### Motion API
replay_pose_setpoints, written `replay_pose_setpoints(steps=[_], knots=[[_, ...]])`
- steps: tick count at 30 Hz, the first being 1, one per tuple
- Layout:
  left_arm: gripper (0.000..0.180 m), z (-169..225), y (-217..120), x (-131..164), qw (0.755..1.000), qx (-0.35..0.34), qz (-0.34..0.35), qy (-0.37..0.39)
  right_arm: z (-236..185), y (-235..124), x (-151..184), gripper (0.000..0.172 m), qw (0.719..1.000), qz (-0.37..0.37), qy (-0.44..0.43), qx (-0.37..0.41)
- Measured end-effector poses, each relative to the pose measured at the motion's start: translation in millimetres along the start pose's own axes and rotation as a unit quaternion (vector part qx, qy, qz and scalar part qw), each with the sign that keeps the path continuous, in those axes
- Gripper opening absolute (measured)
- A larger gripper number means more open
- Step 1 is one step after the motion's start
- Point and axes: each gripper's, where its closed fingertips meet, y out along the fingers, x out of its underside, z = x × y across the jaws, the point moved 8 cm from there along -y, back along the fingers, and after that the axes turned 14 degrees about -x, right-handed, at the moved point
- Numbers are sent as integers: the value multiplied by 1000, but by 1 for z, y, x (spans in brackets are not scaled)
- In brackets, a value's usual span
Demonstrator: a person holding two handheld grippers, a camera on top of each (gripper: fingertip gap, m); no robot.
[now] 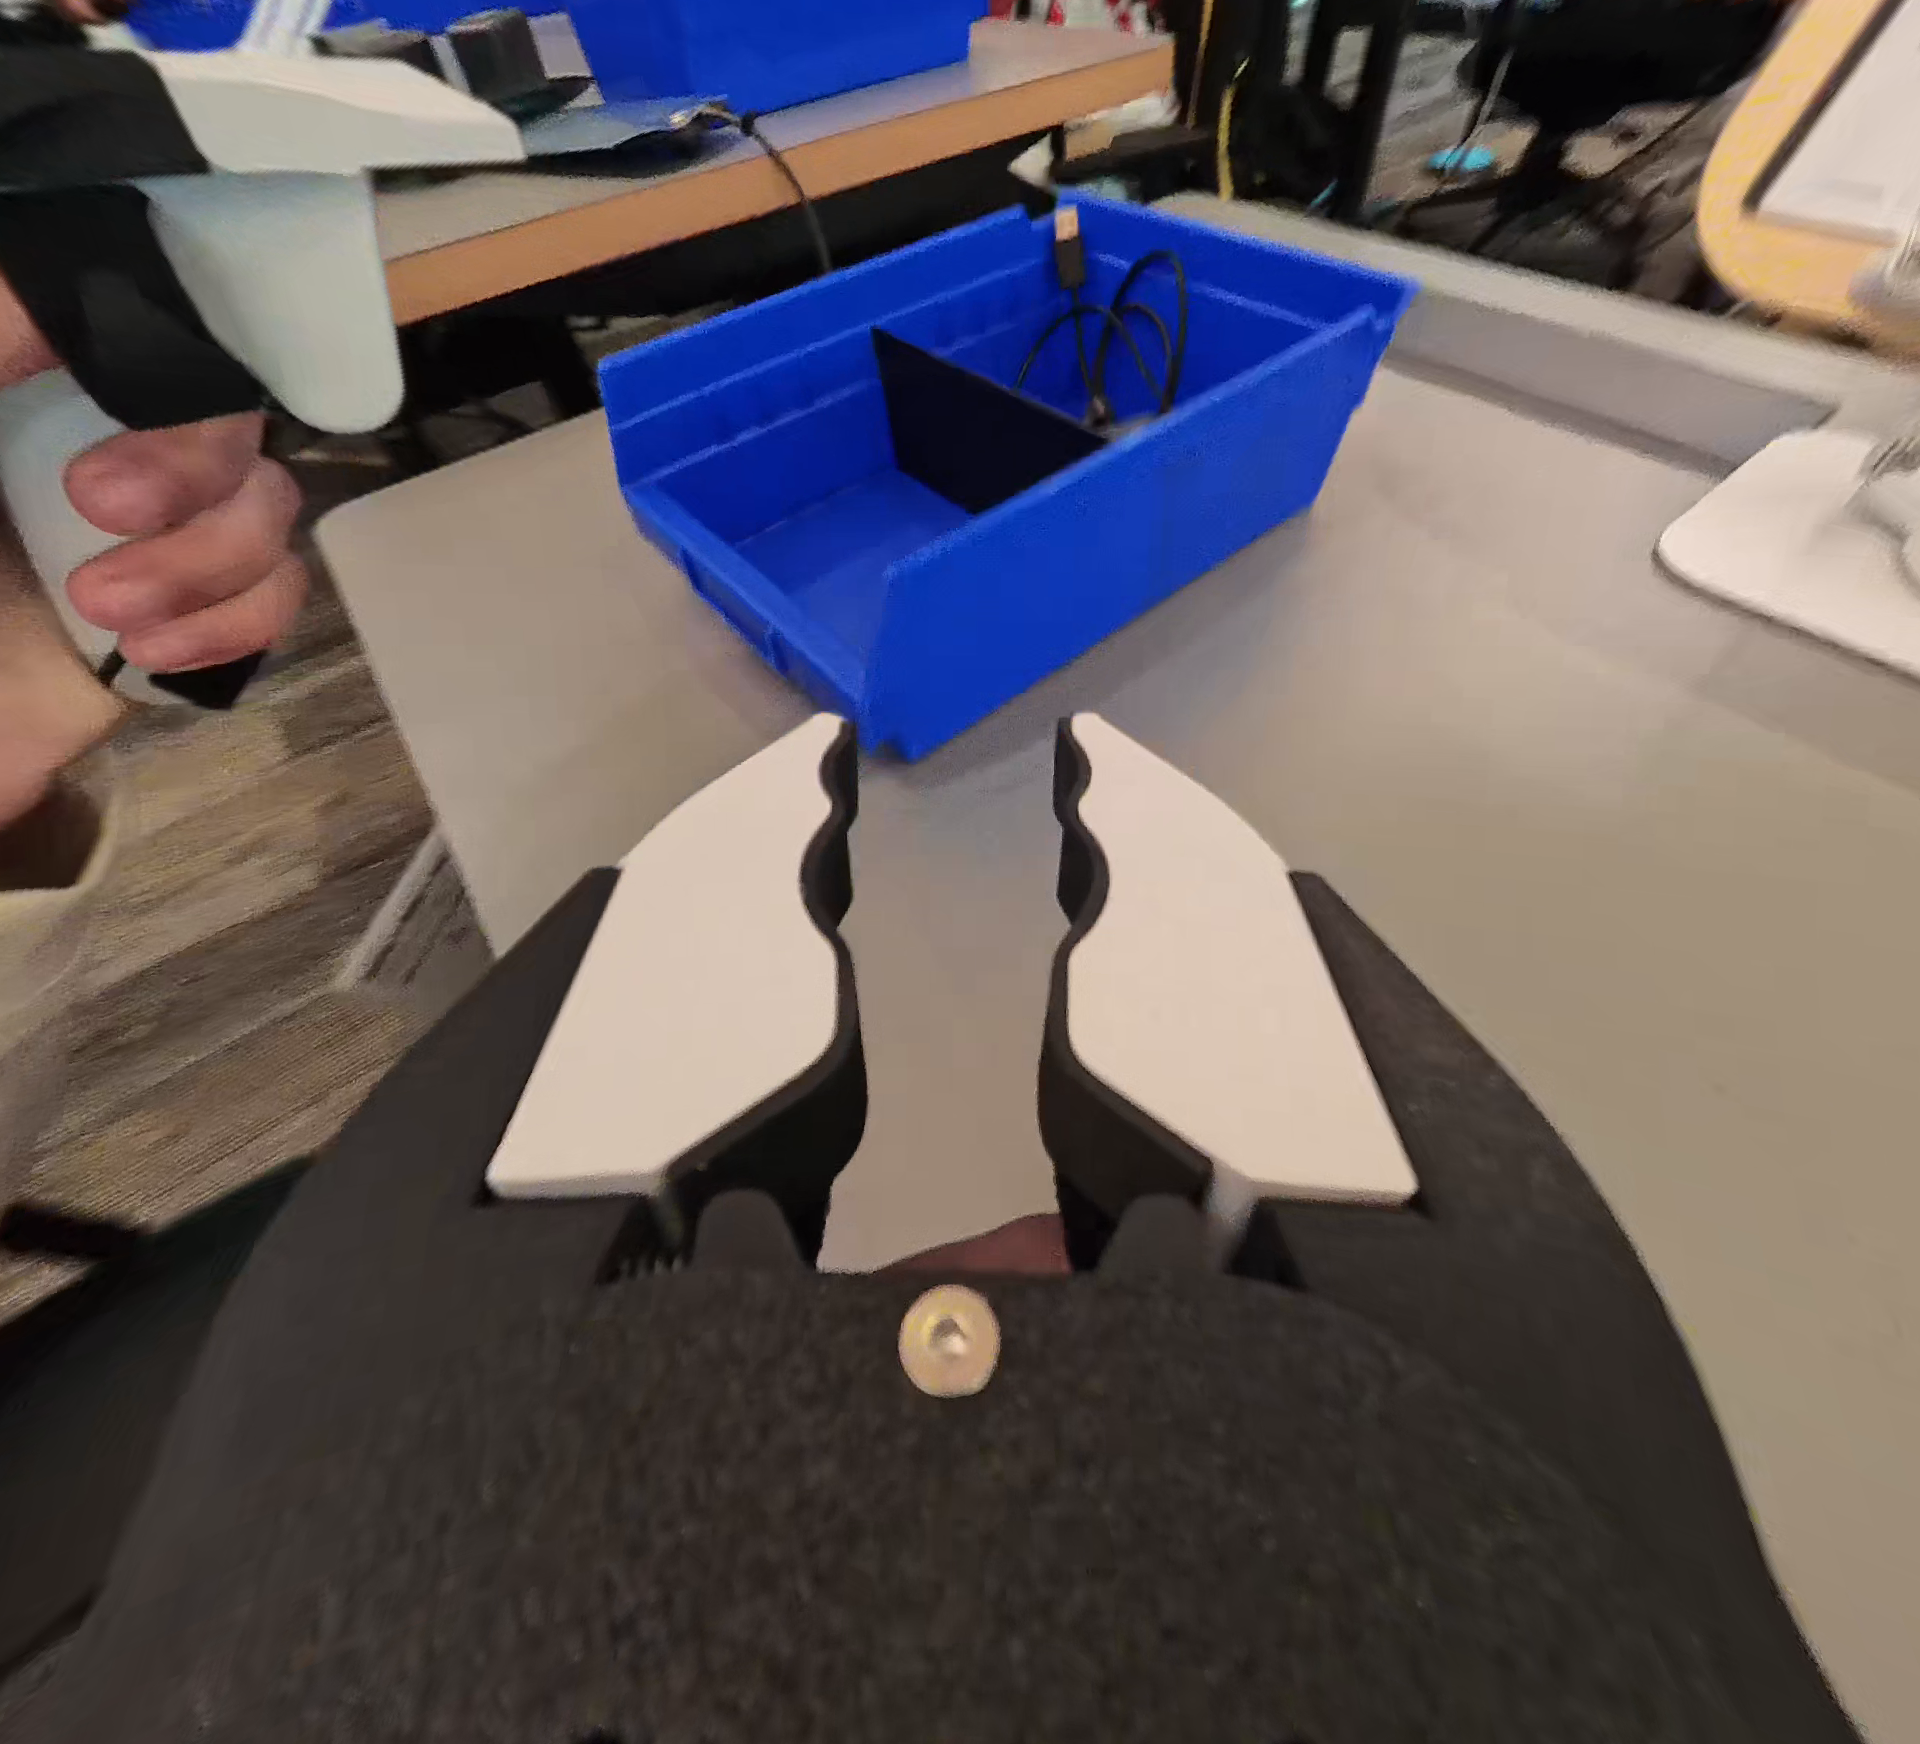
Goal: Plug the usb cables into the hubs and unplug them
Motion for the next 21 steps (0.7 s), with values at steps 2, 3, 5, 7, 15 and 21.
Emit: replay_pose_setpoints(steps=[2, 3, 5, 7, 15, 21], knots=[[54, 42, -2, 6, 999, 46, -16, 16, 25, -28, 14, 37, 999, -8, 36, -9], [54, 62, 0, 12, 997, 65, -24, 23, 40, -44, 23, 37, 999, -7, 48, 14], [54, 95, 9, 27, 995, 80, -37, 51, 70, -76, 40, 37, 996, 4, 60, 65], [54, 122, 22, 42, 993, 87, -36, 69, 95, -103, 54, 38, 992, 24, 62, 108], [46, 179, 87, 104, 996, 59, -25, 61, 166, -154, 83, 38, 968, 50, 19, 246], [55, 180, 98, 121, 997, 41, -22, 62, 170, -168, 83, 36, 959, 96, 25, 265]])
